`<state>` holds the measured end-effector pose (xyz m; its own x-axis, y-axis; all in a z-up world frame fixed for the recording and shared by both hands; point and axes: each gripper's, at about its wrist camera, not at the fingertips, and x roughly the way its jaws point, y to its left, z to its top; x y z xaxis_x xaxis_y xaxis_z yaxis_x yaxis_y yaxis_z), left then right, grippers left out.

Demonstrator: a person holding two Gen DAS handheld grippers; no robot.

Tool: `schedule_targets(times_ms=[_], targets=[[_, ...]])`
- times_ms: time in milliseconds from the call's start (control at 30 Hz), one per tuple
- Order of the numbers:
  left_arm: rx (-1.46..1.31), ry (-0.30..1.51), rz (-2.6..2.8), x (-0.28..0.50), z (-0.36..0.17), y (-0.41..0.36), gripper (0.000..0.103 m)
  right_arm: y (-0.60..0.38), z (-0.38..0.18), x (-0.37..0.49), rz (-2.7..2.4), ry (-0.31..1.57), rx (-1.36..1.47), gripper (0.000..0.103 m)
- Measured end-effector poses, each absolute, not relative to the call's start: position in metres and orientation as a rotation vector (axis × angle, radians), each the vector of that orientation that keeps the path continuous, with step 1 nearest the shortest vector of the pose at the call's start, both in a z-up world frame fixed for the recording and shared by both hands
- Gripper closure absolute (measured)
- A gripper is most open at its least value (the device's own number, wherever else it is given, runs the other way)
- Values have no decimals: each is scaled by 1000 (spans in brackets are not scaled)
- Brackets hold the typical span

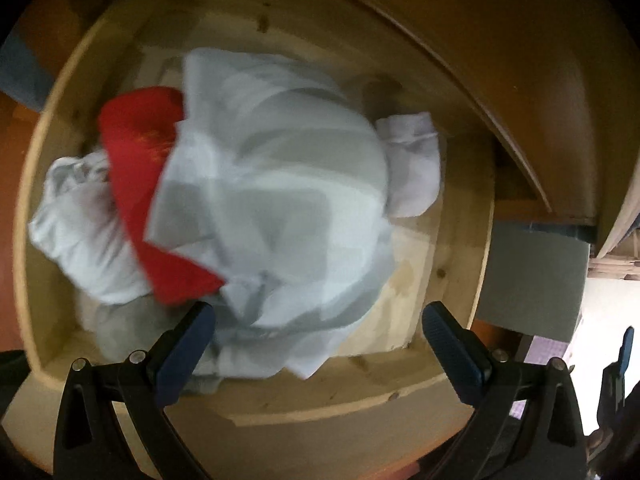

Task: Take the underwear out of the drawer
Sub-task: 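Close the left gripper on the pale blue underwear, then lift the pale blue underwear up out of the drawer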

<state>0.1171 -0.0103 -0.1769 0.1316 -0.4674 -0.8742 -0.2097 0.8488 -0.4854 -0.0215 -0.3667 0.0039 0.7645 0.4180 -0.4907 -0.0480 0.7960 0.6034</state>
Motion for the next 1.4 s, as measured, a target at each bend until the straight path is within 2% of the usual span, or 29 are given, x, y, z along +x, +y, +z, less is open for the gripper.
schedule_targets(times_ms=[100, 200, 233, 267, 333, 467, 633, 833, 1133, 1300, 1400], targets=[[-606, 1408, -218, 123, -181, -17, 4, -366, 4, -22, 281, 659, 605, 39], [-679, 1391, -229, 127, -193, -20, 29, -366, 3, -21, 288, 668, 612, 39], [-679, 1400, -227, 129, -196, -21, 47, -366, 2, -21, 289, 671, 614, 39], [-653, 1418, -220, 130, -200, -24, 71, -366, 2, -20, 290, 673, 616, 39], [-635, 1432, -233, 131, -206, -26, 93, -365, 1, -19, 295, 679, 620, 39], [-570, 1362, -237, 127, -196, -32, 97, -364, -1, -18, 298, 688, 619, 39], [-467, 1209, -286, 108, -152, -47, 97, -366, -2, -18, 284, 692, 625, 39], [-400, 1109, -376, 67, -104, -61, 97, -370, -5, -17, 269, 700, 644, 39], [-389, 1037, -426, 36, -58, -46, 99, -368, -7, -16, 253, 712, 638, 39], [-374, 1066, -444, 42, -58, -42, 102, -368, -7, -16, 249, 714, 637, 39], [-311, 1118, -398, 49, -69, -46, 98, -366, -7, -16, 256, 720, 632, 39]])
